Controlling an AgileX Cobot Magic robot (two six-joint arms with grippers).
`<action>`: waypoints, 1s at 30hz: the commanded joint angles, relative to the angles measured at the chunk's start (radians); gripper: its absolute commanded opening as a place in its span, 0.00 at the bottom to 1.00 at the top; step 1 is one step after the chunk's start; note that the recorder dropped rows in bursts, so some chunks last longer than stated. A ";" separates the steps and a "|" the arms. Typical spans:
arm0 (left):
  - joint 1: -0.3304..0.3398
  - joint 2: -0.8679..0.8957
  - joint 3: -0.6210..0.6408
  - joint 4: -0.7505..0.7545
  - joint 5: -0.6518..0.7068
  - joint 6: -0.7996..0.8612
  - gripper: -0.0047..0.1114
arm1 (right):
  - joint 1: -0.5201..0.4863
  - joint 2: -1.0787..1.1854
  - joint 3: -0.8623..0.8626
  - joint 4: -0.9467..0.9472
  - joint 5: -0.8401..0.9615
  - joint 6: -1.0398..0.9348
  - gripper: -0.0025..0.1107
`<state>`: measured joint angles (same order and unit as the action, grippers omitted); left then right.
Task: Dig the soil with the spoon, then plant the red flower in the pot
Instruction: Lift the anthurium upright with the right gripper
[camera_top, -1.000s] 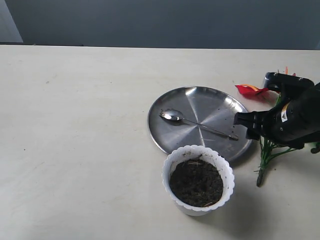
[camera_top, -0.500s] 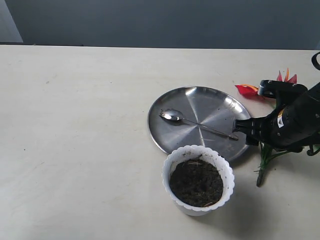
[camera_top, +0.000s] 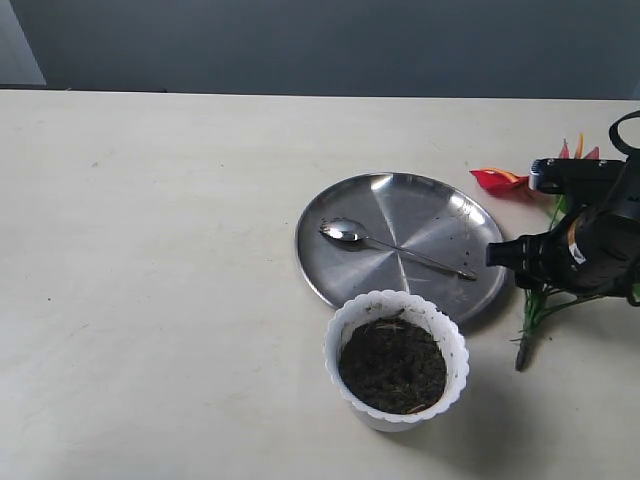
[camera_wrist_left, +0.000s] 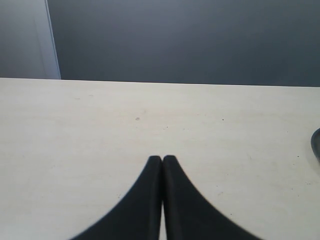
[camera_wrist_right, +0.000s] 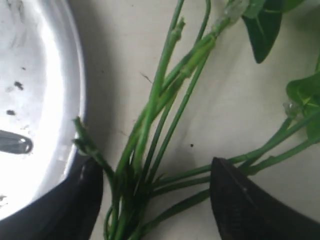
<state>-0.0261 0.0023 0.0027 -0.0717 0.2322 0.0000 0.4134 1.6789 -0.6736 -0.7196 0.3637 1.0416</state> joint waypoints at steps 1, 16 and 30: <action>-0.006 -0.002 -0.003 -0.002 -0.001 0.000 0.04 | -0.006 0.000 0.000 -0.013 -0.017 0.010 0.53; -0.006 -0.002 -0.003 -0.002 -0.001 0.000 0.04 | -0.006 0.038 0.000 -0.030 0.005 0.017 0.52; -0.006 -0.002 -0.003 -0.002 -0.001 0.000 0.04 | -0.006 0.048 0.000 -0.030 -0.009 0.017 0.01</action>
<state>-0.0261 0.0023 0.0027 -0.0717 0.2322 0.0000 0.4134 1.7255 -0.6736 -0.7416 0.3666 1.0575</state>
